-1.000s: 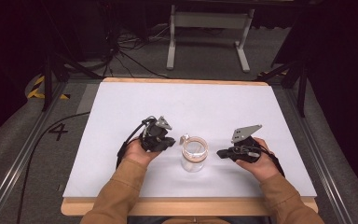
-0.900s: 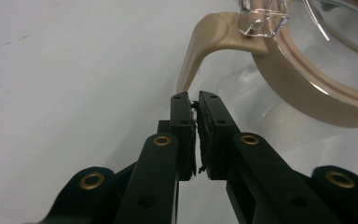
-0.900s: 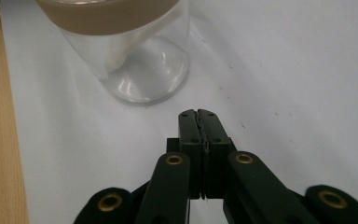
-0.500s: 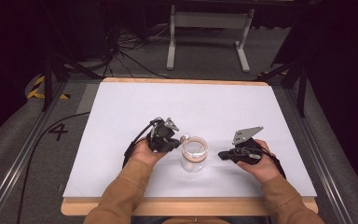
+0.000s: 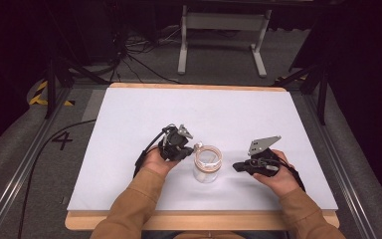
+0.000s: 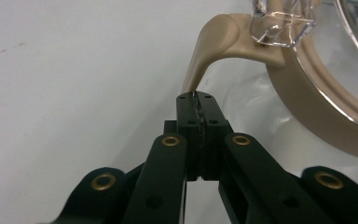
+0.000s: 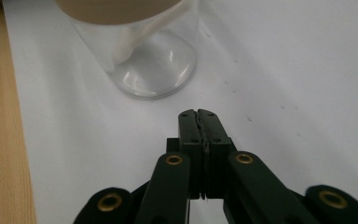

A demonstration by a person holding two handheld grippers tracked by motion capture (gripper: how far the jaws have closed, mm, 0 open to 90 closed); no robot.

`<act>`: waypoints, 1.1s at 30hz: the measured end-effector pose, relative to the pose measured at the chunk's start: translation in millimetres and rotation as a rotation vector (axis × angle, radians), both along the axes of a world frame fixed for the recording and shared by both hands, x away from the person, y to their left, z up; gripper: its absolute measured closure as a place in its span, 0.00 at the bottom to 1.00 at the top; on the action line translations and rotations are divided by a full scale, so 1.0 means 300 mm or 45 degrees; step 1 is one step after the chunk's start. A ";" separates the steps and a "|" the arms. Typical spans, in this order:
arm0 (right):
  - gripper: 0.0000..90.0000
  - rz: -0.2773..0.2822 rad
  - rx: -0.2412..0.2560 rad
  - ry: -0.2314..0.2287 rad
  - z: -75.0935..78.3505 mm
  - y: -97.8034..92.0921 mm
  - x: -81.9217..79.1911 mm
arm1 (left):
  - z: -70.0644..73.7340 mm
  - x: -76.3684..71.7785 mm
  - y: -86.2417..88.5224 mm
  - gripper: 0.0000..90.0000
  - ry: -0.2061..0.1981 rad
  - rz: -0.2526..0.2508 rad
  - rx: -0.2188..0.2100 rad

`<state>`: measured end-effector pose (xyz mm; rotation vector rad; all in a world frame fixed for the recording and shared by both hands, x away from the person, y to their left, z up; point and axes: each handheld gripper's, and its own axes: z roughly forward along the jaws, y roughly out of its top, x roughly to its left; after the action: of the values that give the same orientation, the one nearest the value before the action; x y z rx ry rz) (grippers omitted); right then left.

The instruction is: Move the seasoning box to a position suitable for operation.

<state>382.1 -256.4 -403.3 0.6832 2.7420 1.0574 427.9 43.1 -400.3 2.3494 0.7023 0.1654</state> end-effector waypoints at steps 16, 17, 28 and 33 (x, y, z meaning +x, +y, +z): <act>1.00 -0.079 -0.008 -0.001 -0.006 -0.071 -0.048 | -0.005 0.083 -0.073 1.00 -0.032 -0.114 0.007; 1.00 -0.085 -0.008 0.002 -0.008 -0.073 -0.051 | -0.004 0.086 -0.078 1.00 -0.036 -0.120 0.010; 1.00 -0.099 0.009 -0.011 0.002 -0.090 -0.058 | 0.035 0.089 -0.035 0.98 -0.039 -0.100 -0.013; 1.00 -0.099 0.015 -0.029 0.005 -0.075 -0.049 | 0.085 0.075 0.015 0.99 -0.028 -0.056 -0.146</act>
<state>367.3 -279.0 -401.9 0.7677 2.6682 1.0593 450.5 47.6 -374.7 2.2479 0.6326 0.1280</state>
